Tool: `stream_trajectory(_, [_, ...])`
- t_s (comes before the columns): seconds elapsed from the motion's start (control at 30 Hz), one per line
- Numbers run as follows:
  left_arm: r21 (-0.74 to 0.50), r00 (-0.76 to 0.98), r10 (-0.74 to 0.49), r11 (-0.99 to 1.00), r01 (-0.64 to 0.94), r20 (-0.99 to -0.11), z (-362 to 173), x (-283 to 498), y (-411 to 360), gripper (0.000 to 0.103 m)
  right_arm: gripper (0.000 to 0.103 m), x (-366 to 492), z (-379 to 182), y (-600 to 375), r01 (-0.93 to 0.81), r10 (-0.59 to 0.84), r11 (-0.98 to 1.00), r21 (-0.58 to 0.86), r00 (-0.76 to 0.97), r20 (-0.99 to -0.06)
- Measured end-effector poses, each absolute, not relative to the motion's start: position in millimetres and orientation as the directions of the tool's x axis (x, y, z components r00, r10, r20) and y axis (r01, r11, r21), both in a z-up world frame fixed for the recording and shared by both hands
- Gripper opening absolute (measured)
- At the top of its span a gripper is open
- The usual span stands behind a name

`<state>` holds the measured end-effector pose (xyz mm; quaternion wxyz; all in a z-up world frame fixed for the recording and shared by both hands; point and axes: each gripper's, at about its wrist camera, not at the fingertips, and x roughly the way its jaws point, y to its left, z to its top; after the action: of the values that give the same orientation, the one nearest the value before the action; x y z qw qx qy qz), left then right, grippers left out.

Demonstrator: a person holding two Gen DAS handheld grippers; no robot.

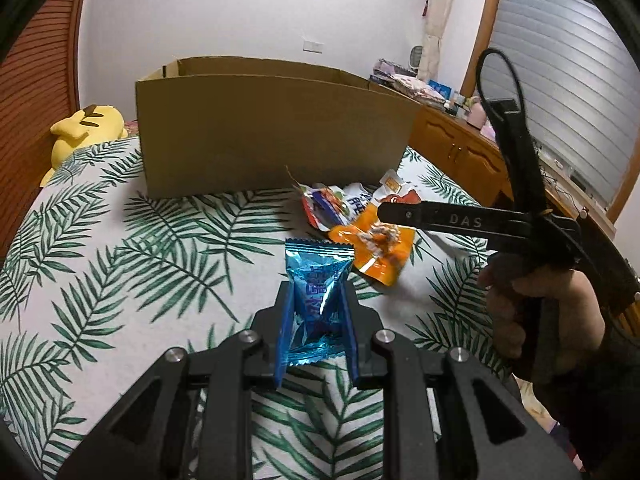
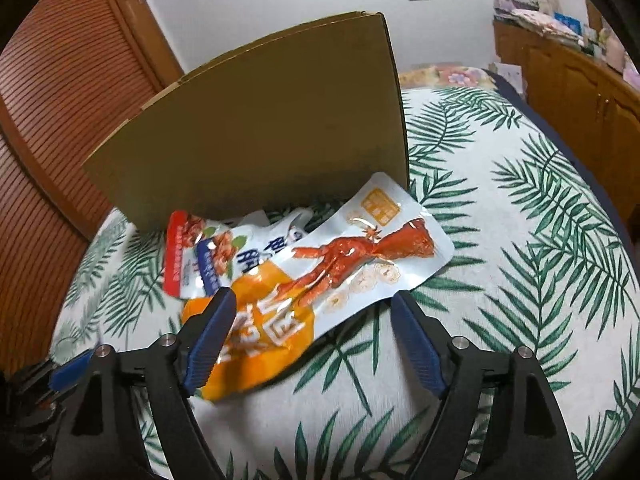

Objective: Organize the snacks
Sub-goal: 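Grasp the blue candy with the left gripper while the right grasps the orange chicken-feet pack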

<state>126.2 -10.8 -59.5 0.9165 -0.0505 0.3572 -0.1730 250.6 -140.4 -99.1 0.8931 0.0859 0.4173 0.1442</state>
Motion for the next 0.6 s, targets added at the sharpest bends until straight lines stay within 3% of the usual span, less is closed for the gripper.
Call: stream_trajectory(0.6, [-0.24,0.693,-0.358,0.934,0.265,-0.625,-60,122,-5,0.021,0.091,262,-108,-104,-0.192,0.187,0.978,0.087,0.598,-0.779])
